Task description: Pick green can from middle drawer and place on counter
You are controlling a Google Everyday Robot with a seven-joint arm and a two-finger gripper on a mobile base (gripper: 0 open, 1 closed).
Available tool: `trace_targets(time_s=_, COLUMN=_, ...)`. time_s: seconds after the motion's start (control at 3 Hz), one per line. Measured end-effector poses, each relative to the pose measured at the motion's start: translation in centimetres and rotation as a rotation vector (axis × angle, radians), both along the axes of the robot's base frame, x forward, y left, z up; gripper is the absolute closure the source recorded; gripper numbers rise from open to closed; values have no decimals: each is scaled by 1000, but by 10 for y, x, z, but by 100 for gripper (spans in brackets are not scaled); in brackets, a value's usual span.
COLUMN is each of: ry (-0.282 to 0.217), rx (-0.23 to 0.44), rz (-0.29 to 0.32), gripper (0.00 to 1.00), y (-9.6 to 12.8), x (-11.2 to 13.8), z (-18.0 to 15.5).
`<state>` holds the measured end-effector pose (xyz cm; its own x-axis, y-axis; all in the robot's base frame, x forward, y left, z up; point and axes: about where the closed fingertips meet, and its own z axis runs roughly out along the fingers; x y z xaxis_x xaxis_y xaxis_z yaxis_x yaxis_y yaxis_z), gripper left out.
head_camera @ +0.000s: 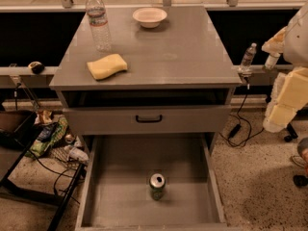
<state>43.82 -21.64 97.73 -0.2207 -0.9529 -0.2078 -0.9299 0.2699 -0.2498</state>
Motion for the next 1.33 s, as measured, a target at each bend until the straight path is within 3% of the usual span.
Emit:
trace_targets(time_s=0.33, ry=0, rx=0, rz=0, gripper=0, y=0, x=0, z=0)
trace_targets(time_s=0.67, ry=-19, rx=85, rz=-37, gripper=0, y=-9, x=0, z=-19)
trace_targets(time_s=1.0, ry=-27, rx=250, rz=-55, gripper=0, y=-21, x=-7, z=-76)
trace_targets(time_s=1.33, ry=-112, rx=439, rz=-54, gripper=0, y=-28, x=0, z=-122)
